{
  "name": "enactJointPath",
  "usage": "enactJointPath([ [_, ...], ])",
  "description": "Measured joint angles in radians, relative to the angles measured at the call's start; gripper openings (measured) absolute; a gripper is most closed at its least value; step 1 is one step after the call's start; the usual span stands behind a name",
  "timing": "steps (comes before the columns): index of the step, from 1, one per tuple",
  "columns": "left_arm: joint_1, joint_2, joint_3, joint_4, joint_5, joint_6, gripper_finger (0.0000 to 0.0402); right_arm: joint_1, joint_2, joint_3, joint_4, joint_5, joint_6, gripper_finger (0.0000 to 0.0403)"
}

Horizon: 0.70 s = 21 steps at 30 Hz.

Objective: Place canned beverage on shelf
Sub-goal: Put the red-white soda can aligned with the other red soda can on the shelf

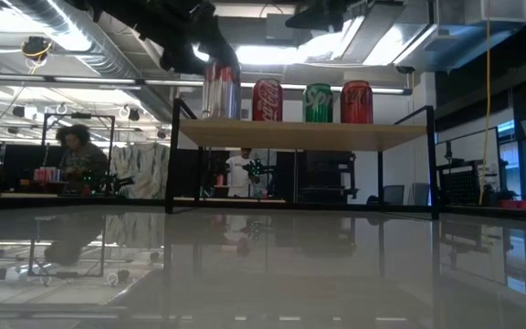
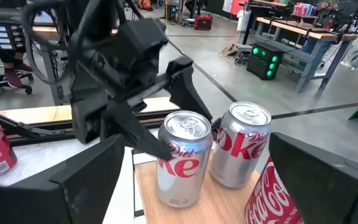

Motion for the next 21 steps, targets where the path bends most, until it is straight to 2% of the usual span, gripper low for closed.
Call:
enactJointPath([
  [12,-0.028,-0.123,0.0,-0.021,0.007,-0.001,0.0397,0.0,0.0,0.0,-0.016,0.0,0.0,0.0395],
  [21,-0.095,-0.181,0.0,-0.022,0.258,-0.01,0.0396,0.0,0.0,0.0,-0.015,0.0,0.0,0.0395],
])
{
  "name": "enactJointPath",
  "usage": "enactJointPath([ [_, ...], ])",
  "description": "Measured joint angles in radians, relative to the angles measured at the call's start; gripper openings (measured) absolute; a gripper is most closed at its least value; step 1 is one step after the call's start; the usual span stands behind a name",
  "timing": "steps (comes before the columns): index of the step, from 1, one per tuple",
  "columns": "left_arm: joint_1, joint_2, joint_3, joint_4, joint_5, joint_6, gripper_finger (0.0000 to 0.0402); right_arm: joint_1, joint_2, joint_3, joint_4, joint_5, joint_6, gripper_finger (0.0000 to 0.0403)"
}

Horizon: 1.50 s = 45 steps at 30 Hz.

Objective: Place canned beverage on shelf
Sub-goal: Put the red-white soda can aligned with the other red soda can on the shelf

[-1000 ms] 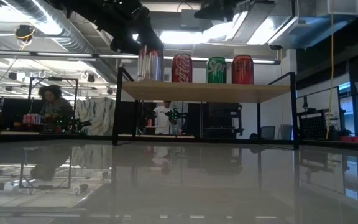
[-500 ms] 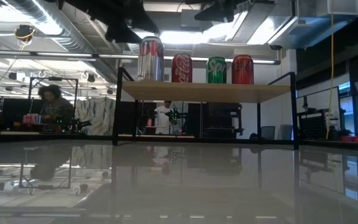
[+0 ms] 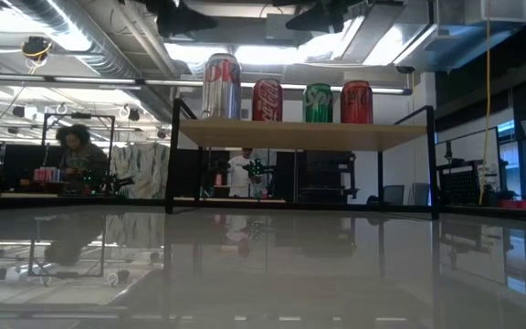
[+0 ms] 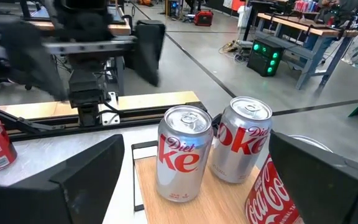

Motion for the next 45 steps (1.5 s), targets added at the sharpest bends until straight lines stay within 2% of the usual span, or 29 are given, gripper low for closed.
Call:
enactJointPath([
  [6,-0.067,-0.027,0.0,0.0,0.128,-0.093,0.0396,0.001,0.0,0.0,-0.001,0.0,0.0,0.0395],
  [8,-0.095,-0.03,0.0,0.005,0.143,-0.126,0.0396,0.001,0.0,0.0,0.0,0.0,0.0,0.0395],
  [14,-0.186,-0.029,0.0,0.004,0.07,-0.205,0.0396,0.001,0.0,0.0,-0.017,0.0,0.001,0.0395],
  [19,-0.269,-0.029,0.01,-0.03,-0.012,-0.214,0.0396,0.001,0.0,0.0,-0.05,0.0,0.003,0.0395],
  [24,-0.342,-0.025,0.129,-0.324,-0.09,-0.335,0.0396,0.001,0.0,0.0,-0.083,0.0,0.003,0.0395],
  [30,-0.438,0.0,0.299,-0.777,-0.105,-0.628,0.0396,0.001,0.0,0.0,-0.091,0.0,0.003,0.0395],
  [33,-0.499,0.031,0.331,-0.995,-0.034,-0.829,0.0396,0.001,0.0,0.0,-0.095,0.0,0.003,0.0395],
  [38,-0.601,0.089,0.332,-1.199,0.256,-1.091,0.0396,0.001,0.0,0.0,-0.102,0.0,0.003,0.0395],
  [41,-0.665,0.132,0.331,-1.257,0.378,-1.183,0.0396,0.001,0.0,0.0,-0.103,0.0,0.003,0.0395],
  [45,-0.728,0.183,0.331,-1.261,0.446,-1.202,0.0396,0.001,0.0,0.0,-0.103,0.0,0.003,0.0395],
])
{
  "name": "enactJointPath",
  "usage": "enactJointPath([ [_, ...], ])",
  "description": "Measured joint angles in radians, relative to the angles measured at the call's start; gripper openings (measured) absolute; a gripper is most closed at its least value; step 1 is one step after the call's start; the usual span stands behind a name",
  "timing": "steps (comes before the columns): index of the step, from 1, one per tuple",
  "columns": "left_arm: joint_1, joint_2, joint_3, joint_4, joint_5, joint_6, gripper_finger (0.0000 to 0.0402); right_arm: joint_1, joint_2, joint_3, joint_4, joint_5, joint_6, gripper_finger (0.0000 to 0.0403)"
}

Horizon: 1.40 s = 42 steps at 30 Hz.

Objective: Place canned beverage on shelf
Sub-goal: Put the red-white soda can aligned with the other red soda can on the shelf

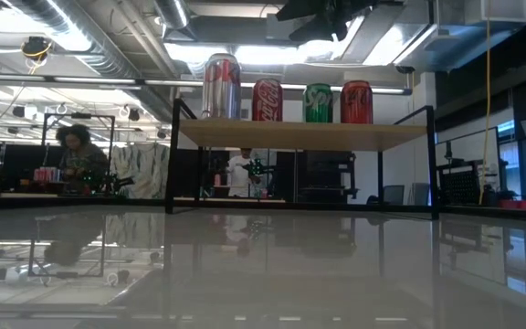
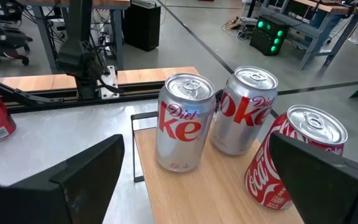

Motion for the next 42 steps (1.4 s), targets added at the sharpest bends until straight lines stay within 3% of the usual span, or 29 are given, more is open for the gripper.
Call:
enactJointPath([
  [18,-0.198,0.17,0.0,-0.077,0.008,0.0,0.0396,0.0,0.0,0.0,-0.002,0.0,0.0,0.0395],
  [42,-0.285,0.186,-0.001,-0.123,-0.105,-0.079,0.0396,0.0,0.0,0.0,-0.03,0.0,0.0,0.0395],
])
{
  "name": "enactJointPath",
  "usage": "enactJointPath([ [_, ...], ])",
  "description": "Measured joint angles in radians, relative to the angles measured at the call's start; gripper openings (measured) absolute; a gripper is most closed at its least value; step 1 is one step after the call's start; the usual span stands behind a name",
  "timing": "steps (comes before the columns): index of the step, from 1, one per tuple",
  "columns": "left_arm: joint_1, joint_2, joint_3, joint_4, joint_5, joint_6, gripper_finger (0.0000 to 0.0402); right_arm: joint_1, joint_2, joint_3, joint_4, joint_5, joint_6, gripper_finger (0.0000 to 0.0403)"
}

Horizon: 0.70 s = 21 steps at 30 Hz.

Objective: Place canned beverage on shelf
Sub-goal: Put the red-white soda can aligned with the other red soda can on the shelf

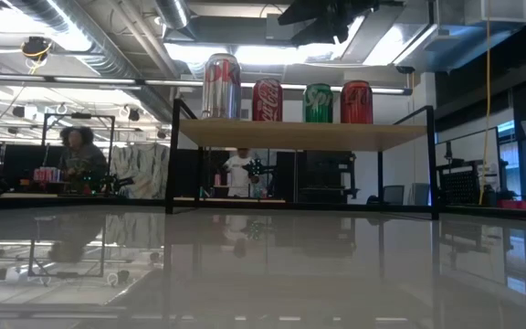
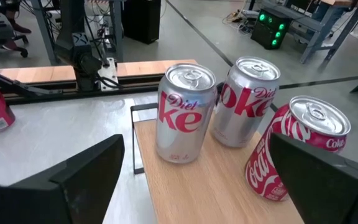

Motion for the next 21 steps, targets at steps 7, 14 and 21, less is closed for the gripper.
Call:
enactJointPath([
  [7,-0.013,0.004,-0.019,0.012,-0.004,-0.001,0.0396,0.0,0.0,0.0,-0.001,0.0,0.0,0.0395],
  [14,-0.013,0.004,-0.047,0.023,-0.014,0.0,0.0396,0.0,0.0,0.0,0.001,0.0,0.0,0.0395],
  [21,-0.013,0.004,-0.047,0.065,-0.045,0.0,0.0396,0.0,0.0,0.0,0.001,0.0,0.0,0.0395],
])
